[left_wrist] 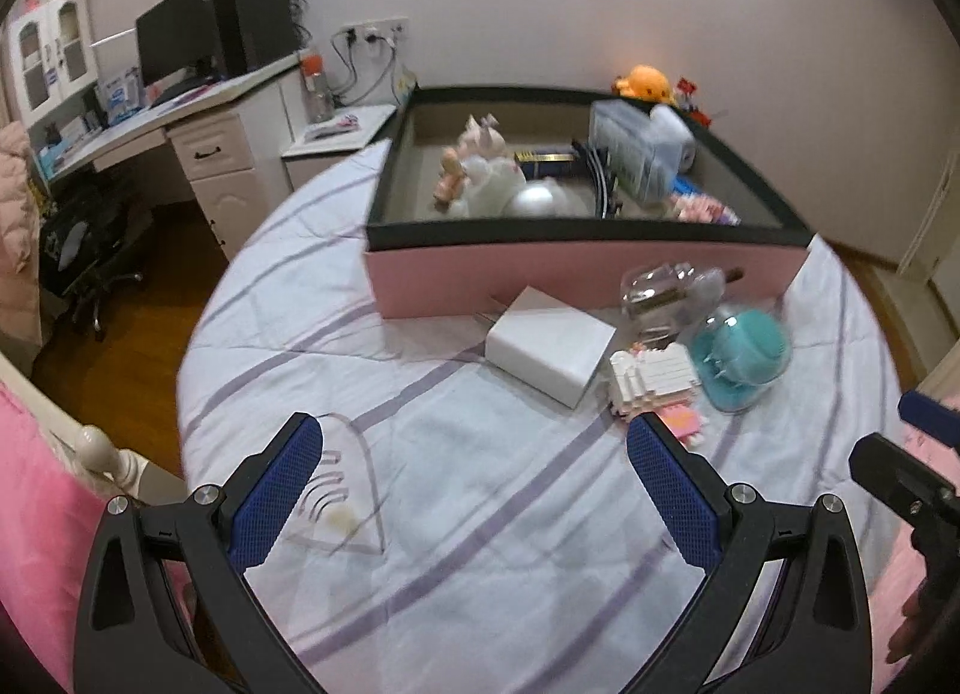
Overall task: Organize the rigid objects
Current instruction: 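Grasp the white square box with the left gripper while the right gripper grasps the teal brush case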
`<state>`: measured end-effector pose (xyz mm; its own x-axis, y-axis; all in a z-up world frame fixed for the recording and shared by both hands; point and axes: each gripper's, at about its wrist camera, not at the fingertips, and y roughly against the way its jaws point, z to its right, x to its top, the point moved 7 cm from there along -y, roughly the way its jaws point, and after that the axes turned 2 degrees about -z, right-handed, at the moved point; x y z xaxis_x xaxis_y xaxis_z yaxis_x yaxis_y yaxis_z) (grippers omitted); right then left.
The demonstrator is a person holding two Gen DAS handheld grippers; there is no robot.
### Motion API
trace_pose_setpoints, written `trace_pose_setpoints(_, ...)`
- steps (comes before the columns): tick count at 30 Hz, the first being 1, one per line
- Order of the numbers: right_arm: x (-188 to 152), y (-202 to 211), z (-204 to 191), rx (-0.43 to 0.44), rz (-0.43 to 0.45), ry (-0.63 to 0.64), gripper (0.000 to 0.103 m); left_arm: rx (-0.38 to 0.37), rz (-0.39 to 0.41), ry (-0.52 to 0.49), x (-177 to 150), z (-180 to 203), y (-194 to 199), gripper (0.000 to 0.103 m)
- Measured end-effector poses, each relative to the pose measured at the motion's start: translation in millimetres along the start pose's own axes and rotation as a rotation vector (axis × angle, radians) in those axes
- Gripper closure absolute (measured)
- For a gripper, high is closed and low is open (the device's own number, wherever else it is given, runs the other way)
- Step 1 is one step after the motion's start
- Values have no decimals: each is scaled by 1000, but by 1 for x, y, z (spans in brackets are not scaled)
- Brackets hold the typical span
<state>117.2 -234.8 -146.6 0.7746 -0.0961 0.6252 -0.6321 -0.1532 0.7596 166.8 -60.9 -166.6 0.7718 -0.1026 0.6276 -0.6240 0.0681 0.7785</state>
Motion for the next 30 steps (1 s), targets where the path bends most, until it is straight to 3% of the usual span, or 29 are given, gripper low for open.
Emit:
trace_pose_setpoints(6,5,-28,3,-10,-43,5,0,9,-46,-31,2,2,-30,0)
trace_pose_setpoints(16,19,-57,4,4,-76,17,0,-11,-57,-56,14,6,-50,0)
trace_pose_setpoints(22,24,-77,-1,10,-95,34,0,-36,-67,-70,24,13,-61,0)
trace_pose_setpoints(26,29,-84,0,6,-74,24,0,-102,-79,-33,29,14,-67,1)
trace_pose_setpoints(29,32,-85,3,7,-62,21,0,-117,-67,-35,30,17,-66,9)
trace_pose_setpoints(30,32,-85,3,7,-57,25,1,-120,-60,-37,30,18,-65,16)
